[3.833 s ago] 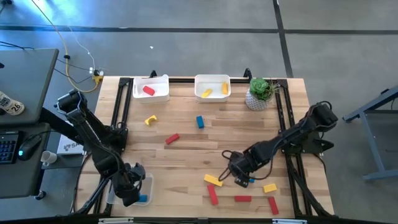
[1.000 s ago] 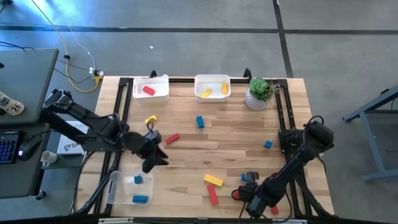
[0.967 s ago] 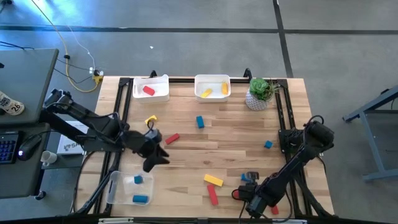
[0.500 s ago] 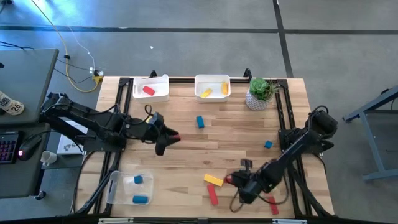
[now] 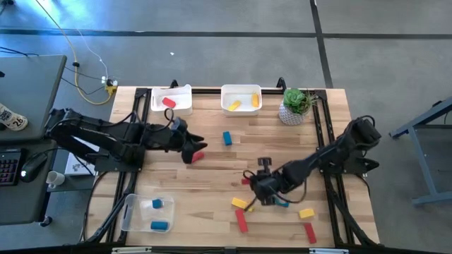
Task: Sort & place blocks by color
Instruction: Put the red block into the left white bin
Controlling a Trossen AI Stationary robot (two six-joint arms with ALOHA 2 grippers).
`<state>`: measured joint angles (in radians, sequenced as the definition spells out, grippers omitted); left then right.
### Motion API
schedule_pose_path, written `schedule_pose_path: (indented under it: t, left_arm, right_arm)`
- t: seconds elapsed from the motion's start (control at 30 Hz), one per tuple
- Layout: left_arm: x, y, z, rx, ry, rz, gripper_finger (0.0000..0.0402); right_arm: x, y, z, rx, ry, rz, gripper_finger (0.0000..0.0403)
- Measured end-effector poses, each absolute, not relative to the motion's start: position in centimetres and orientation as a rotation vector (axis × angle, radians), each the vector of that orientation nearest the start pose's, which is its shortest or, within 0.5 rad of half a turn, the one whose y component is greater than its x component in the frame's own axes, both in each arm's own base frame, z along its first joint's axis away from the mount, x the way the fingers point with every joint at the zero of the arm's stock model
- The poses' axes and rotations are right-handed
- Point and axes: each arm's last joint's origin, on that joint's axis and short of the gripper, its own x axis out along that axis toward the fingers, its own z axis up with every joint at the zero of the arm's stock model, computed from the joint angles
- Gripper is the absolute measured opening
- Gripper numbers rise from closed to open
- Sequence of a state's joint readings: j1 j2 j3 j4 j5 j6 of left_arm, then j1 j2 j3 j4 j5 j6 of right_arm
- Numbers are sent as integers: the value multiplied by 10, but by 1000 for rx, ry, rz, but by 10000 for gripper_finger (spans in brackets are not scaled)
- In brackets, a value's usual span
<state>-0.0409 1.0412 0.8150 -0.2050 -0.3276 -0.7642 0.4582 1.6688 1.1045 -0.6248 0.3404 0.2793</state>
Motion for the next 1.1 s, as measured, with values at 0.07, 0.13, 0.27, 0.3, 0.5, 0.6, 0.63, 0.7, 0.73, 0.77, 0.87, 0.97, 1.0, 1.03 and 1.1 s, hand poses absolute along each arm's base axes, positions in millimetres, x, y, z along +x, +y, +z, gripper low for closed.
schedule_pose_path:
  t: [0.07,0.13,0.27,0.3,0.5,0.6,0.63,0.7,0.73,0.77,0.87,0.97,1.0,1.03,1.1]
  left_arm:
    - [225,4,295,-672,289,445,184]
    - [225,8,295,-680,283,461,184]
    - [225,14,295,-697,272,488,184]
    - [225,15,295,-698,270,493,184]
    - [224,22,295,-763,244,533,184]
    - [224,24,295,-781,236,544,184]
    - [224,25,295,-783,234,546,184]
    - [224,25,295,-801,229,551,184]
    - [225,26,295,-809,225,554,184]
    - [226,26,294,-812,222,553,184]
    - [232,26,293,-819,204,545,184]
    - [242,27,288,-813,206,544,184]
    - [245,27,285,-812,210,546,184]
    - [247,27,284,-812,208,545,184]
    - [253,28,281,-813,197,541,184]
  right_arm:
    - [297,120,198,-243,1090,-78,73]
    - [302,109,199,-277,1083,-119,73]
    - [311,91,201,-352,1037,-195,73]
    - [313,88,202,-369,1019,-215,73]
    - [329,71,211,-476,882,-360,73]
    - [335,65,217,-526,815,-430,73]
    - [338,64,219,-536,790,-445,73]
    - [343,61,224,-548,741,-460,73]
    - [345,60,226,-548,714,-463,73]
    - [347,59,228,-550,691,-466,73]
    - [352,56,234,-549,630,-488,73]
    - [354,55,238,-551,600,-515,82]
    - [354,55,238,-551,598,-520,85]
    - [354,55,238,-552,599,-523,86]
    - [354,55,238,-554,600,-523,85]
